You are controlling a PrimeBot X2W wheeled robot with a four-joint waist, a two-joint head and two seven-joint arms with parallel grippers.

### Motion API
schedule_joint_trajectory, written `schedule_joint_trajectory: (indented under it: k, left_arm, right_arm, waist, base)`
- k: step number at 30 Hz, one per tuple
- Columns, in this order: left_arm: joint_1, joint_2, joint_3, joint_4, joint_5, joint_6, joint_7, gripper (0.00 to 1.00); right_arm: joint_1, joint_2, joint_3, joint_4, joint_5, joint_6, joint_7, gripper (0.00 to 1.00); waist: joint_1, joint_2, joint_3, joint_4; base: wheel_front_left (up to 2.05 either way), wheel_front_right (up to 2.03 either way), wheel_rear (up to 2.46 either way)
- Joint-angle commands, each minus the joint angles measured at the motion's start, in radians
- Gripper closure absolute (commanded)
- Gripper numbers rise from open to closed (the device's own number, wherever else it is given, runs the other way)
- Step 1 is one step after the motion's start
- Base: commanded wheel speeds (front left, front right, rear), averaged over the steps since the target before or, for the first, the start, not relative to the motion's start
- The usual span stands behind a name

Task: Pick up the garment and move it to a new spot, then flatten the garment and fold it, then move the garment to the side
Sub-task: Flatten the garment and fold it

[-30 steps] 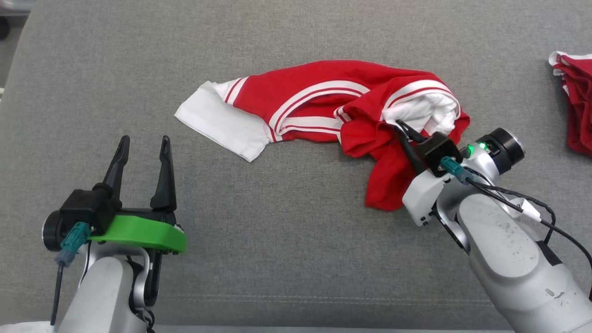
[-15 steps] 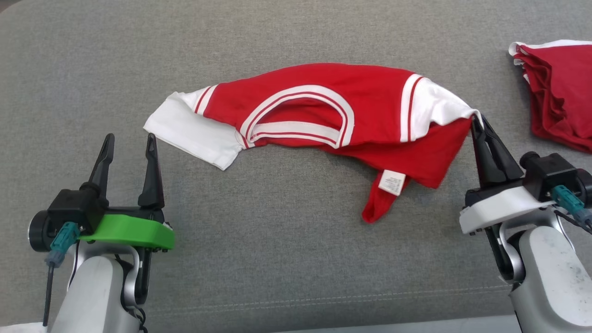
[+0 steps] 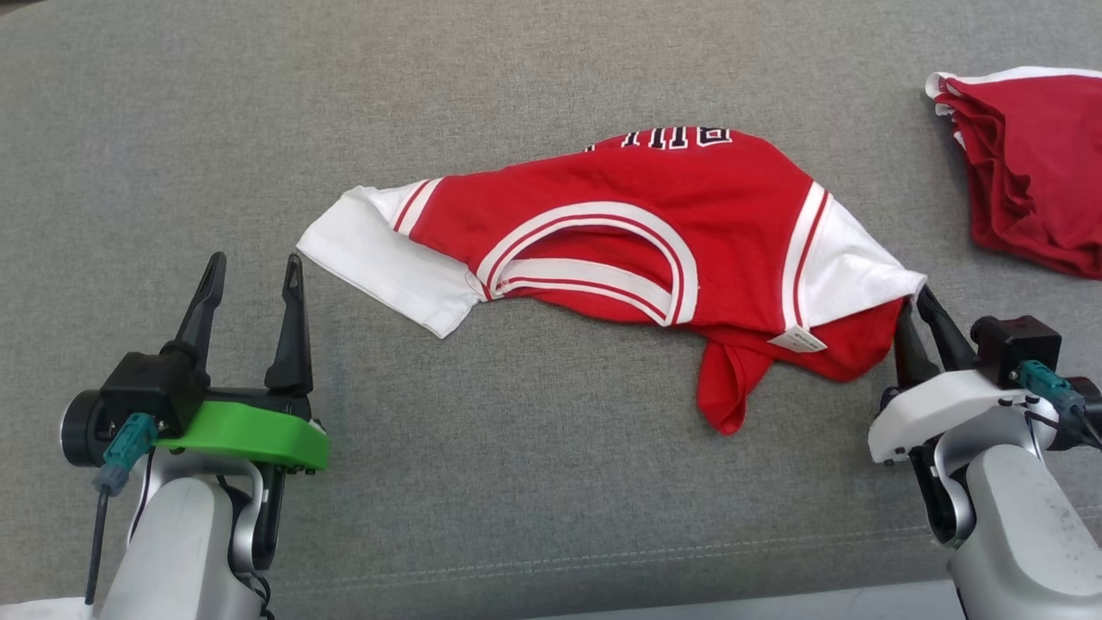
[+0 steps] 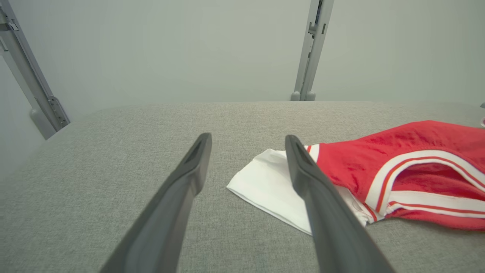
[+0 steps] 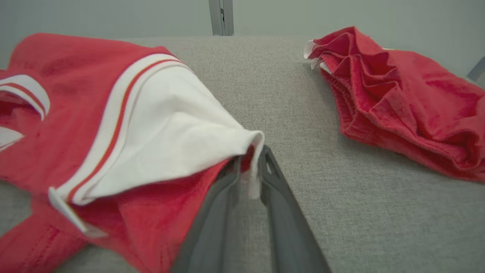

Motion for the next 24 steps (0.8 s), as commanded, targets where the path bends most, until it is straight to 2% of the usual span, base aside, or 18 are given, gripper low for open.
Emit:
schedule_joint_trajectory:
  k: [1, 8, 16, 24]
  left_arm:
    - [-0.014, -0.002, 0.006, 0.004, 0.008, -0.003, -0.004, 0.00]
    - [0.029, -0.003, 0.035, -0.006, 0.019, 0.025, -0.004, 0.00]
    - [0.100, -0.011, 0.061, -0.057, 0.035, 0.066, -0.004, 0.00]
    - [0.163, -0.010, 0.060, -0.090, 0.037, 0.091, 0.004, 0.00]
  right_arm:
    - [-0.010, 0.002, 0.003, 0.017, 0.003, -0.001, -0.013, 0.00]
    - [0.021, 0.038, -0.016, 0.003, 0.010, -0.001, -0.049, 0.00]
    - [0.132, 0.083, -0.046, -0.207, -0.009, -0.001, -0.053, 0.00]
    - [0.213, 0.105, -0.035, -0.317, -0.014, -0.001, -0.054, 0.00]
  waist:
    - [0.0000, -0.0001, -0.002, 0.003]
    - [0.0000, -0.0001, -0.028, -0.005]
    - [0.0000, -0.0001, -0.088, -0.011]
    - [0.0000, -0.0001, -0.140, -0.010]
  base:
    - [0.00, 0.00, 0.00]
    - [0.00, 0.00, 0.00]
    - [0.00, 0.00, 0.00]
    - [0.00, 0.00, 0.00]
